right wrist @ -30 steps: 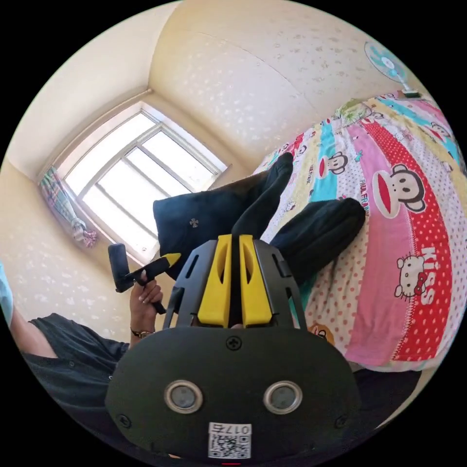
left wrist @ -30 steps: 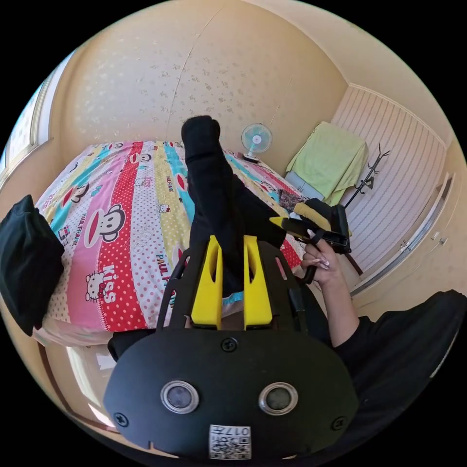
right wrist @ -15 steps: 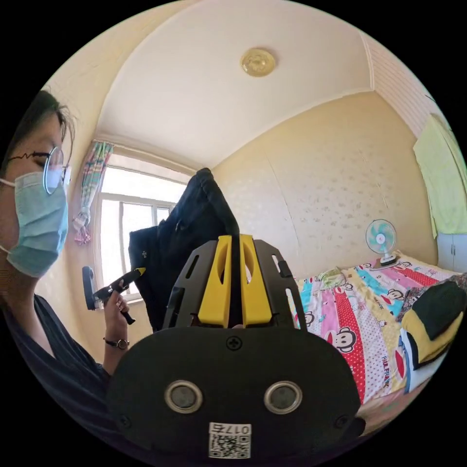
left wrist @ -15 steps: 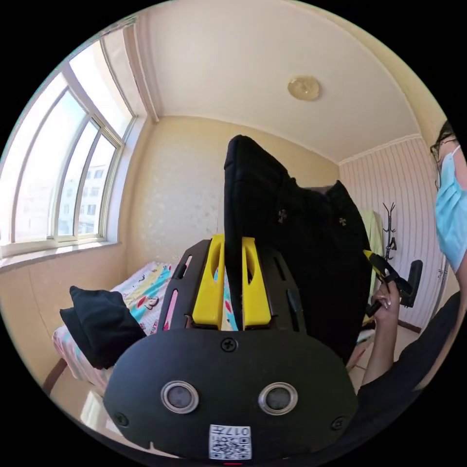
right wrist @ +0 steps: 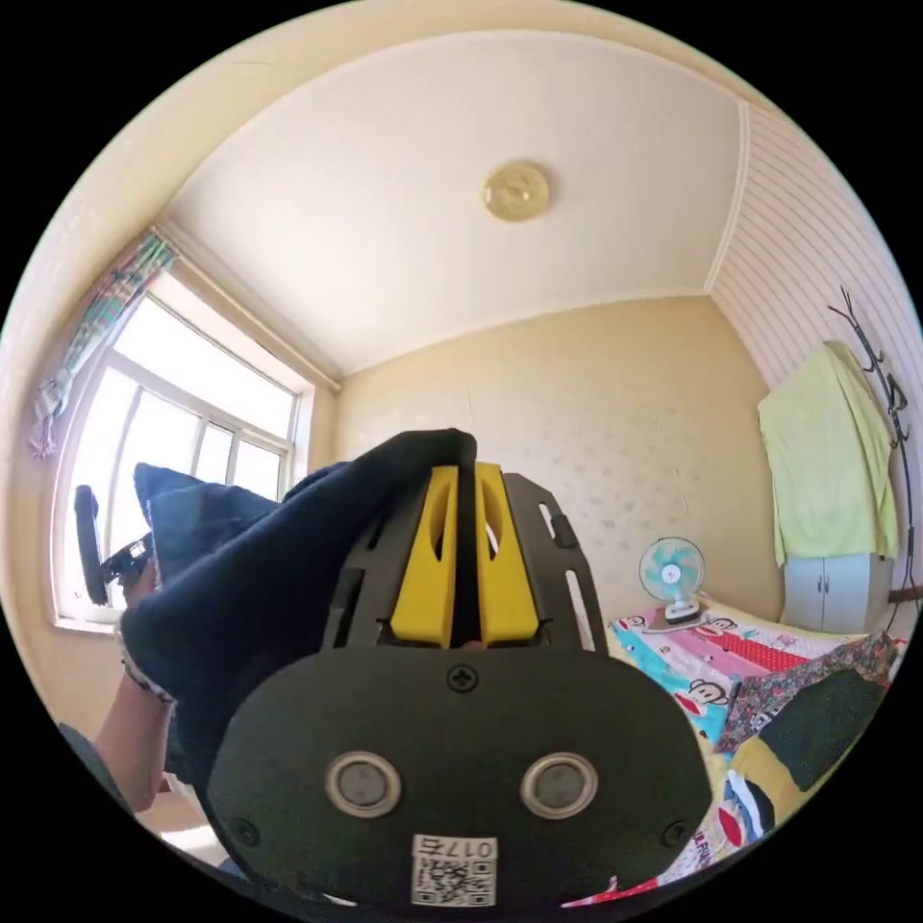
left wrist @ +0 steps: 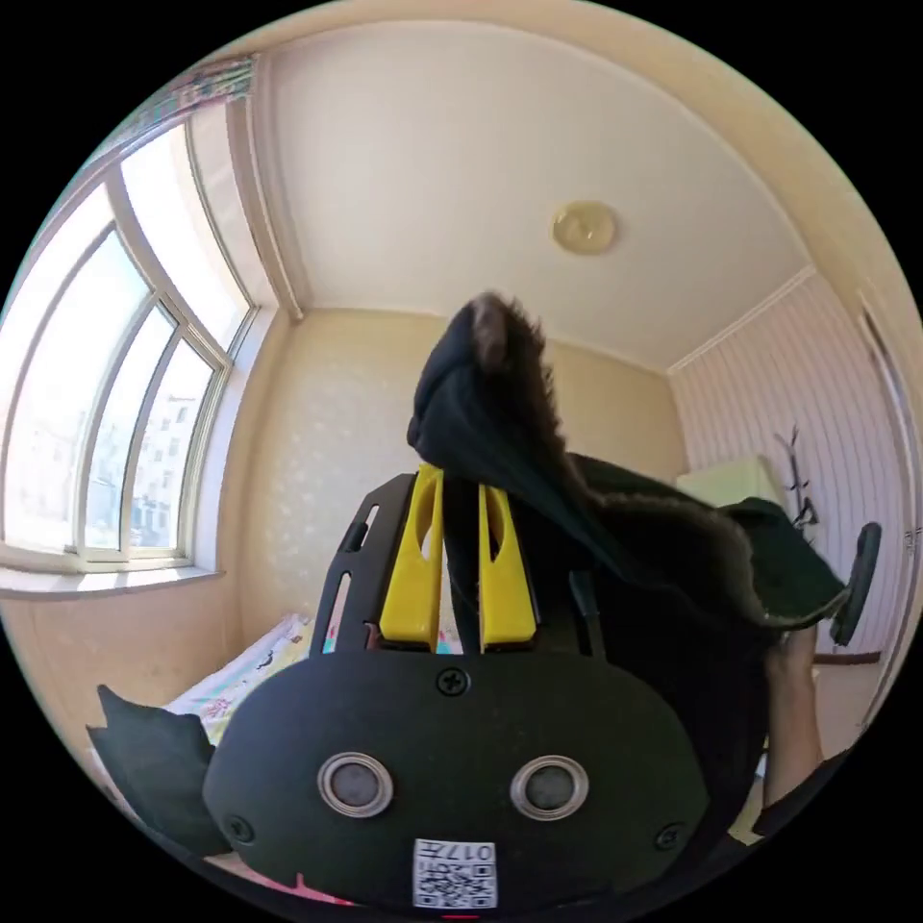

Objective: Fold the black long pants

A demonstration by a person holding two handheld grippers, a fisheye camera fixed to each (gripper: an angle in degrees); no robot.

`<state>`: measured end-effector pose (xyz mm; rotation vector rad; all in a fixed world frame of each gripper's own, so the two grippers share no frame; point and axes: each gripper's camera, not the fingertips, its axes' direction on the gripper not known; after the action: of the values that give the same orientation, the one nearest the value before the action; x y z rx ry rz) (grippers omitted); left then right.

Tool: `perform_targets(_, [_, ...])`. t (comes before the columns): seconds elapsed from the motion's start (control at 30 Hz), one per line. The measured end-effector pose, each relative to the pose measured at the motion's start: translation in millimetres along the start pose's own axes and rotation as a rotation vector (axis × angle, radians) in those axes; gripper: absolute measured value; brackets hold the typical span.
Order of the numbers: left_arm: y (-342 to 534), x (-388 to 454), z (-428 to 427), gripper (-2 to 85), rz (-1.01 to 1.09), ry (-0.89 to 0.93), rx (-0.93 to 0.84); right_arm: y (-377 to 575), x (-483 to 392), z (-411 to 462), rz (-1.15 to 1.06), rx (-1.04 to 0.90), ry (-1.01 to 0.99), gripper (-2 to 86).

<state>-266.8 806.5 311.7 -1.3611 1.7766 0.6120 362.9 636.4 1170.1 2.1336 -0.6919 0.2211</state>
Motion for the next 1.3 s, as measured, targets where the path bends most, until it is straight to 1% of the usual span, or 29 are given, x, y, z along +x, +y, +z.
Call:
perform_targets(0.03, [-9,-1,42,6.9,0.03,-0.038,-0.078,-6,9,36,0.016,-0.061,0.013,5.5])
perform_targets(0.1, [-1,-21,208,7.9,0.102,-0.118,-0.512,0,50,181,0.058,-0.392,0.119,7.2])
perform_targets(0.13, [12,-31,238,8.0,0.094,-0.106,-0.636,14,62,212,0.065,-0.508,0.145,7.3])
perform_targets(0.17, [46,-49,277,7.0,0.069,-0.056,-0.813,52,87,256,0.108,-0.752,0.2,7.5])
perform_targets(0.2, [84,-67,293,6.4,0.001,0.014,-0.892,95,107,277,0.134,-0.939,0.255,7.7])
perform_targets(0.23, [105,-76,295,6.4,-0.04,0.063,-0.905,117,116,280,0.144,-0.998,0.274,7.8])
perform_targets(0.27, [152,-90,294,6.4,-0.106,0.175,-0.92,159,129,275,0.161,-1.044,0.268,7.7])
perform_targets(0.3, [204,-100,290,6.5,-0.144,0.263,-0.954,203,137,263,0.14,-1.066,0.181,7.5])
perform_targets(0.33, [231,-103,288,6.8,-0.158,0.292,-0.984,227,140,255,0.128,-1.085,0.135,7.4])
perform_targets(0.37, [289,-110,282,7.4,-0.187,0.33,-1.075,277,147,239,0.121,-1.152,0.073,7.2])
perform_targets(0.4, [347,-116,272,9.0,-0.229,0.356,-1.174,329,155,219,0.141,-1.227,0.06,7.2])
perform_targets(0.47, [419,-127,246,10.5,-0.31,0.377,-1.278,403,162,182,0.152,-1.334,0.068,7.1])
perform_targets(0.53, [465,-142,210,10.8,-0.402,0.349,-1.294,461,164,142,0.137,-1.415,0.086,6.4])
perform_targets(0.57, [481,-154,186,10.6,-0.471,0.342,-1.261,486,161,116,0.117,-1.39,0.045,5.5])
perform_targets(0.6, [486,-165,162,10.1,-0.537,0.345,-1.194,485,157,87,0.084,-1.238,0.02,4.6])
perform_targets(0.63, [485,-170,151,10.2,-0.569,0.342,-1.155,483,155,77,0.076,-1.201,0.02,4.3])
perform_targets(0.7, [476,-185,113,11.8,-0.666,0.297,-1.043,485,155,59,0.074,-1.208,0.022,3.1])
perform_targets(0.77, [468,-190,92,13.4,-0.696,0.258,-1.008,483,159,42,0.105,-1.19,0.018,2.3])
perform_targets(0.83, [462,-191,75,14.3,-0.654,0.182,-1.018,484,164,19,0.135,-1.14,0.024,1.5])
perform_targets(0.9, [462,-191,62,15.4,-0.572,0.079,-1.054,494,170,-16,0.165,-1.027,-0.011,1.0])
perform_targets(0.97, [473,-194,67,16.1,-0.574,0.092,-1.107,507,173,-44,0.177,-0.891,-0.04,0.8])
perform_targets(1.0, [487,-198,79,16.1,-0.635,0.146,-1.17,515,174,-58,0.161,-0.798,-0.047,0.8])
perform_targets(1.07, [493,-203,94,14.0,-0.676,0.155,-1.198,522,171,-63,0.105,-0.755,-0.037,0.7])
perform_targets(1.13, [487,-204,111,9.8,-0.6,0.082,-1.292,523,166,-59,0.037,-0.784,-0.019,0.6])
perform_targets(1.17, [481,-199,124,6.8,-0.52,0.114,-1.373,525,167,-59,0.025,-0.79,-0.015,0.6])
perform_targets(1.2, [474,-192,136,3.9,-0.476,0.251,-1.453,527,170,-62,0.037,-0.78,-0.022,0.6])
perform_targets(1.23, [469,-189,140,3.7,-0.474,0.325,-1.475,527,172,-63,0.047,-0.775,-0.028,0.6])
perform_targets(1.27, [450,-188,142,3.2,-0.488,0.466,-1.46,529,176,-64,0.067,-0.774,-0.044,0.6])
perform_targets(1.3, [425,-190,138,2.8,-0.488,0.566,-1.393,529,181,-64,0.082,-0.782,-0.058,0.6])
